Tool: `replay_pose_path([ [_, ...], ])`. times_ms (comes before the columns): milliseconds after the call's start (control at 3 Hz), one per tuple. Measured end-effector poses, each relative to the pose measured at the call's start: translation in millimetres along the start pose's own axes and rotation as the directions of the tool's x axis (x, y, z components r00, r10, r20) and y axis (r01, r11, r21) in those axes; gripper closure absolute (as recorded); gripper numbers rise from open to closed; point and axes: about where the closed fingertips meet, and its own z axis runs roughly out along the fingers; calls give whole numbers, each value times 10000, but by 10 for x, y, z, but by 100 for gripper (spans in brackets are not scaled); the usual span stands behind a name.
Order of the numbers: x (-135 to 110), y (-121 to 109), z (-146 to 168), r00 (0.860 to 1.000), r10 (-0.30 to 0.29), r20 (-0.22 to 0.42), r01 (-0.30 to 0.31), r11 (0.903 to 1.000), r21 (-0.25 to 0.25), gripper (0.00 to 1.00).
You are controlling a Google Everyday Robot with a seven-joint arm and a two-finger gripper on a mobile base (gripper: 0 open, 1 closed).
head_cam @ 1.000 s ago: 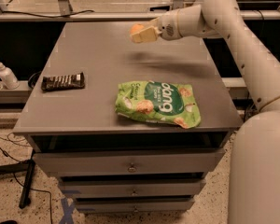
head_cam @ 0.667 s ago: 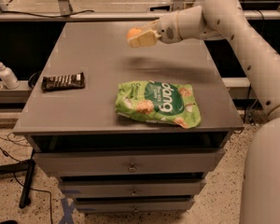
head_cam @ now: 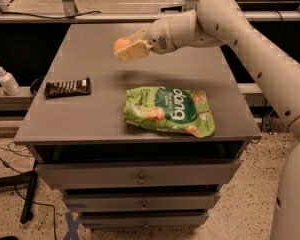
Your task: Move orange near rxbar chocolate
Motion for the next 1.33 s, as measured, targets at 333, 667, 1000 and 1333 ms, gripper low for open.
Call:
replay_pose_path([
  [333, 7, 12, 50, 10000, -17, -42, 17, 9999, -144, 100],
  [667, 59, 128, 309, 9984, -422, -371, 388, 9954, -873, 100],
  [1000, 201, 311, 556, 9888, -1106, -1004, 907, 9786, -1845, 100],
  [1333, 378, 333, 526, 9759, -1506, -1578, 1125, 9673, -2272, 100],
])
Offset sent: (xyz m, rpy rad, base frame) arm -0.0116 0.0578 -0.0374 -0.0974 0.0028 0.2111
